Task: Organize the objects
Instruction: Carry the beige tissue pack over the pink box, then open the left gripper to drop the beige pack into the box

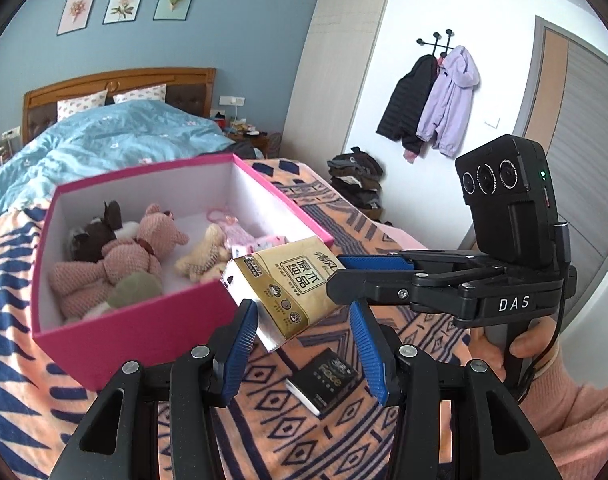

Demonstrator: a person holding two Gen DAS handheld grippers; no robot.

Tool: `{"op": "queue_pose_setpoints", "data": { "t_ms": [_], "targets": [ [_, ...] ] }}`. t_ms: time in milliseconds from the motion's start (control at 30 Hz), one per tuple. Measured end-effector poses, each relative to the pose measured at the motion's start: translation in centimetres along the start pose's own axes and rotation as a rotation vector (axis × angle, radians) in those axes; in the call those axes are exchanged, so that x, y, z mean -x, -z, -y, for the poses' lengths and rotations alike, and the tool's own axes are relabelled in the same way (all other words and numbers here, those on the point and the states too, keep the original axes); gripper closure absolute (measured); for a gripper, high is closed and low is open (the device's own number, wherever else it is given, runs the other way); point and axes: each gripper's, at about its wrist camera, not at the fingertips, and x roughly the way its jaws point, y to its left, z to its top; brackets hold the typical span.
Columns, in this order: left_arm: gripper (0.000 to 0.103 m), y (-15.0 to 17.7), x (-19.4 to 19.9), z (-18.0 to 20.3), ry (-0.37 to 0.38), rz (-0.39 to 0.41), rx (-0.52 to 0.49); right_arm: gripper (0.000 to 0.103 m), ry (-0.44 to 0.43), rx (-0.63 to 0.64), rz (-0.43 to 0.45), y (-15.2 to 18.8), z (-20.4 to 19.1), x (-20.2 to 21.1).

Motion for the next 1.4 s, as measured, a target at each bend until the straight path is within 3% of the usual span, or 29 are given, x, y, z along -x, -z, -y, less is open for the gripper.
{"op": "queue_pose_setpoints", "data": {
  "t_ms": [533, 1400],
  "targets": [
    [0.055, -2.4, -1.6, -2.6, -0.05, 0.011, 0.011, 0.055, -0.017, -0.011, 0.023, -4.1, 1.4, -2.2],
    [0.055, -3.7, -5.6, -6.8, -0.11, -0.06, 0.064, 0.054, 0.024, -0.036, -0.043, -5.8, 3.2, -6.7]
  ]
}}
